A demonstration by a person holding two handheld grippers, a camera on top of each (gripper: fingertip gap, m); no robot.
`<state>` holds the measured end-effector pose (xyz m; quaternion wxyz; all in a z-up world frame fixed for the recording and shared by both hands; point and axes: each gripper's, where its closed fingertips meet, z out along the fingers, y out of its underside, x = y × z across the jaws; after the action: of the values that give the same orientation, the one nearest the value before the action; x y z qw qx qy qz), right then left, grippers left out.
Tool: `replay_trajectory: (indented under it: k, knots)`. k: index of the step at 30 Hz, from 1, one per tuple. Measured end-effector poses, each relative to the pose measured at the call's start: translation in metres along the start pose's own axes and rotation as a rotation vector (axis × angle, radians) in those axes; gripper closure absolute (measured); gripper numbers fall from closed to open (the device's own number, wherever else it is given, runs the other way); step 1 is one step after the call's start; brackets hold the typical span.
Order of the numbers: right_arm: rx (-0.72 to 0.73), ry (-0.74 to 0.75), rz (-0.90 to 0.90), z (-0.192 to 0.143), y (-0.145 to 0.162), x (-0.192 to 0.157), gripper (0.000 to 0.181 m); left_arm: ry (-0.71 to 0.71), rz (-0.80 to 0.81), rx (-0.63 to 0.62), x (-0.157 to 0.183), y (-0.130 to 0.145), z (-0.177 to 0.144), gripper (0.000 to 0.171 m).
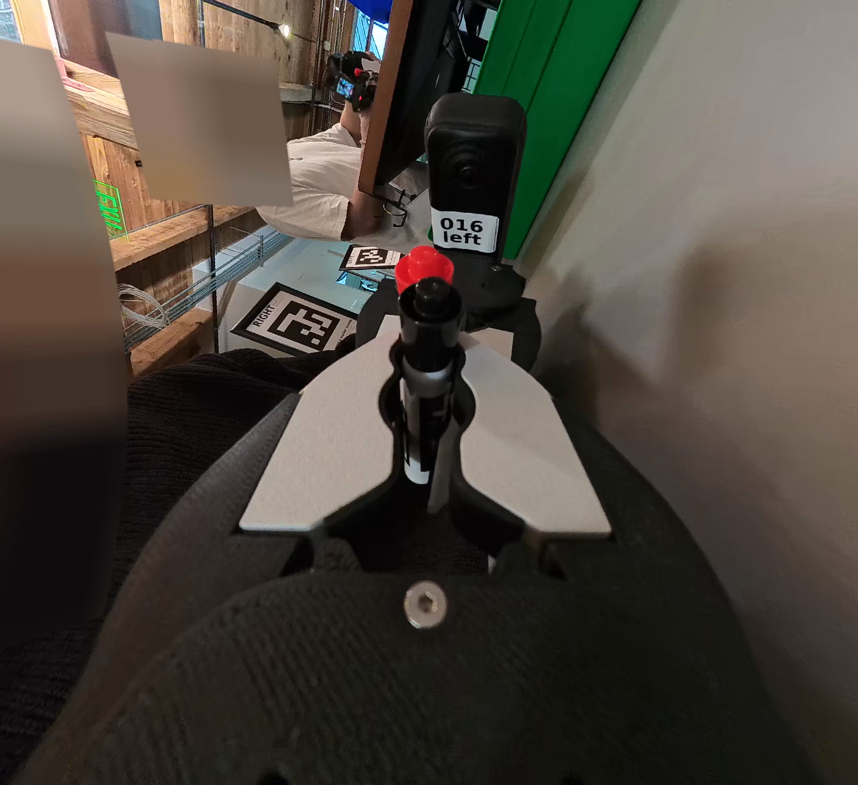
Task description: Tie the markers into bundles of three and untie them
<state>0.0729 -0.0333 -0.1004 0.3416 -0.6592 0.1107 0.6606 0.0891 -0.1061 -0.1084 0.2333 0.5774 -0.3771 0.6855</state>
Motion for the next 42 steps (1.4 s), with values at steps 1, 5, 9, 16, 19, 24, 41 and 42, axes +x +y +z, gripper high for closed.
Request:
replay_trajectory:
  k: [1, 5, 9, 16, 19, 24, 41, 42]
  knots:
    - [0.0, -0.001, 0.001, 0.0, 0.0, 0.0, 0.163, -0.001, 0.001, 0.0, 0.0, 0.0, 0.0, 0.156]
    - [0.005, -0.012, 0.007, 0.0, 0.0, 0.0, 0.163, -0.001, 0.0, 0.002, 0.0, 0.0, 0.0, 0.157]
    - [0.026, -0.048, 0.043, 0.0, -0.003, -0.002, 0.16, -0.011, -0.005, 0.014, -0.002, -0.002, -0.001, 0.157]
    - [0.027, -0.026, 0.023, -0.002, -0.005, 0.0, 0.152, -0.014, -0.015, 0.024, -0.004, -0.004, -0.003, 0.155]
    - [0.022, -0.009, 0.019, -0.003, -0.004, 0.003, 0.16, -0.018, -0.019, 0.021, -0.005, -0.004, -0.002, 0.156]
    - [0.019, 0.0, 0.03, -0.003, -0.003, 0.006, 0.162, -0.025, -0.031, 0.017, -0.007, -0.003, -0.002, 0.156]
    - [0.07, -0.004, 0.022, -0.011, -0.013, 0.004, 0.163, -0.032, -0.022, -0.01, -0.008, 0.002, -0.001, 0.156]
    - [0.068, -0.002, 0.02, -0.011, -0.013, 0.004, 0.163, -0.032, -0.022, -0.012, -0.008, 0.002, 0.0, 0.156]
